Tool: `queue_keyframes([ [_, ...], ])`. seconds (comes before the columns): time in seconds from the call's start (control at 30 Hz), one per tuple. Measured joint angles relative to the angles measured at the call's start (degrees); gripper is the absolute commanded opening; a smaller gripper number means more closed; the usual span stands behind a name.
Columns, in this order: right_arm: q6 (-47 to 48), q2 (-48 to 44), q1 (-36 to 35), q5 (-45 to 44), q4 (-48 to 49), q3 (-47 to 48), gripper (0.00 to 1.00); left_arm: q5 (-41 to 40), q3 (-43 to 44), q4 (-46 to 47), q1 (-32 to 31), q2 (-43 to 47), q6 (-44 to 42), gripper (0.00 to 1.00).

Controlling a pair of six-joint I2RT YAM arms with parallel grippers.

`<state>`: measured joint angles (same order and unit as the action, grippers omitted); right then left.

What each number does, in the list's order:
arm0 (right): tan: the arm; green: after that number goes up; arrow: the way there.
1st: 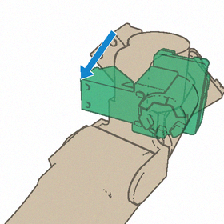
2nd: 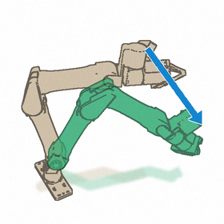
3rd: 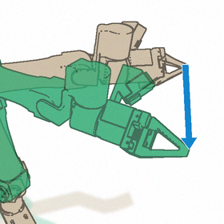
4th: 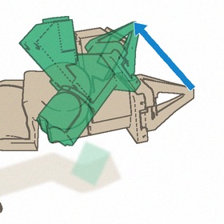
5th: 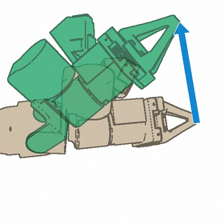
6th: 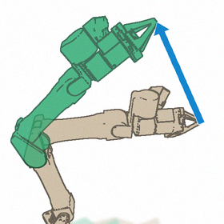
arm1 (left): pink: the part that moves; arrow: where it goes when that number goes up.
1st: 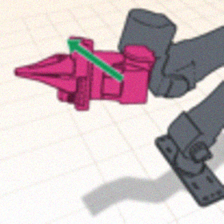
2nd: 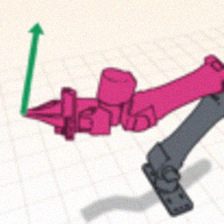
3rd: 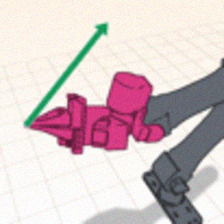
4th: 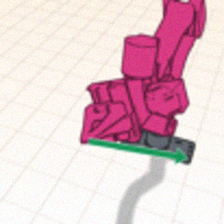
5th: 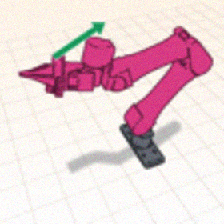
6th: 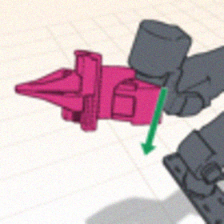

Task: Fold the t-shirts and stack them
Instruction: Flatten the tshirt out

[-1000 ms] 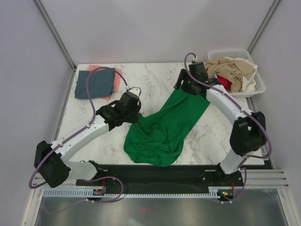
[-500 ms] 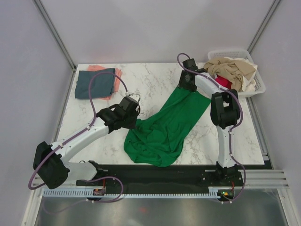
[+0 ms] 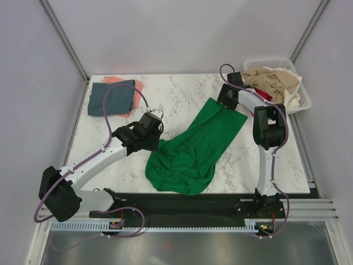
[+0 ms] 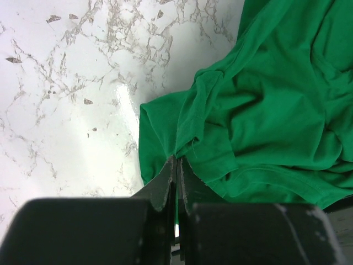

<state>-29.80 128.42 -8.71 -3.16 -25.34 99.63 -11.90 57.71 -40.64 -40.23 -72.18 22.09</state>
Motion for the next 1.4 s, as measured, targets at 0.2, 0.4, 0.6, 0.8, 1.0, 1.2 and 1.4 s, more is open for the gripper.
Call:
queue_keyframes([
  [0.2, -0.4, 0.0, -1.1, 1.9, 2.3, -0.9, 0.60, 0.0, 0.0, 0.0, 0.0, -0.1, 0.0, 0.02],
  [0.4, -0.5, -0.7, -1.2, 1.9, 3.8, -2.4, 0.59, 0.0, 0.0, 0.0, 0.0, -0.2, 0.0, 0.02],
  [0.6, 0.0, -2.7, -1.6, -2.4, 2.4, -3.6, 0.59, 0.0, 0.0, 0.0, 0.1, -0.4, 0.0, 0.02],
  [0.8, 0.8, -4.4, -2.4, -3.3, 2.1, -3.5, 0.56, 0.1, 0.0, 0.0, 0.3, -0.4, 0.0, 0.02],
  [1.0, 1.1, -4.1, -4.1, -3.5, 1.2, -1.7, 0.52, 0.1, 0.0, 0.0, 0.3, -0.4, 0.0, 0.02],
  [1.2, -0.1, -3.5, -4.6, -5.2, 0.5, -1.2, 0.50, 0.2, 0.0, 0.0, 0.4, -0.4, 0.0, 0.02],
  [1.4, -0.7, -3.0, -4.4, -7.5, -0.1, -1.2, 0.50, 0.1, 0.0, 0.0, 0.6, -0.4, 0.0, 0.02],
])
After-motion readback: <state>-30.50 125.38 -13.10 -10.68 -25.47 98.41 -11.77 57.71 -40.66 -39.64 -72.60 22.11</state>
